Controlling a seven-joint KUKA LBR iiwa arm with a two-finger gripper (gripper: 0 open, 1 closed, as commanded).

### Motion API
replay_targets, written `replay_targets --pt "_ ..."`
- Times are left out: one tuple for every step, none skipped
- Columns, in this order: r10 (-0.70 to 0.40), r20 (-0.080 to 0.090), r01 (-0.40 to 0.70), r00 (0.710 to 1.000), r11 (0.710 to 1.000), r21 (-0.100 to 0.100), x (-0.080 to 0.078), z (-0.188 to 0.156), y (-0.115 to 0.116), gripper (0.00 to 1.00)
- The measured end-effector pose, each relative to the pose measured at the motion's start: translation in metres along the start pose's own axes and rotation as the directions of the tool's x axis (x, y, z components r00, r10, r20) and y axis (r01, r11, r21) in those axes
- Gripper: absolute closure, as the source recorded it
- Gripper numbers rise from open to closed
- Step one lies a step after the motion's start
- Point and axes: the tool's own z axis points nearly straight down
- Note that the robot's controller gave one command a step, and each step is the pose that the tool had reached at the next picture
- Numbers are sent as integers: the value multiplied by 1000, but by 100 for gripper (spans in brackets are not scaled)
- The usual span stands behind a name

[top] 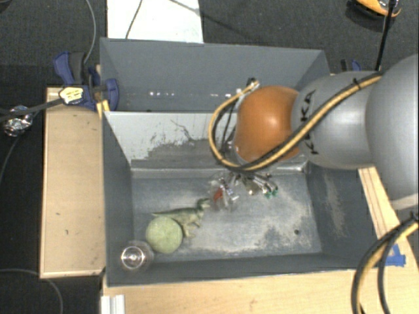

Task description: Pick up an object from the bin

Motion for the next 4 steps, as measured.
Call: replay_targets --pt "1 -2 -1 1000 1000 0 0 -14 0 100" --pt "2 -1 -2 1000 1000 0 0 -32 0 100" --pt "3 3 -3 1000 1000 1 -1 -46 0 100" --pt "5 5 -5 1000 1000 1 -2 -56 0 100"
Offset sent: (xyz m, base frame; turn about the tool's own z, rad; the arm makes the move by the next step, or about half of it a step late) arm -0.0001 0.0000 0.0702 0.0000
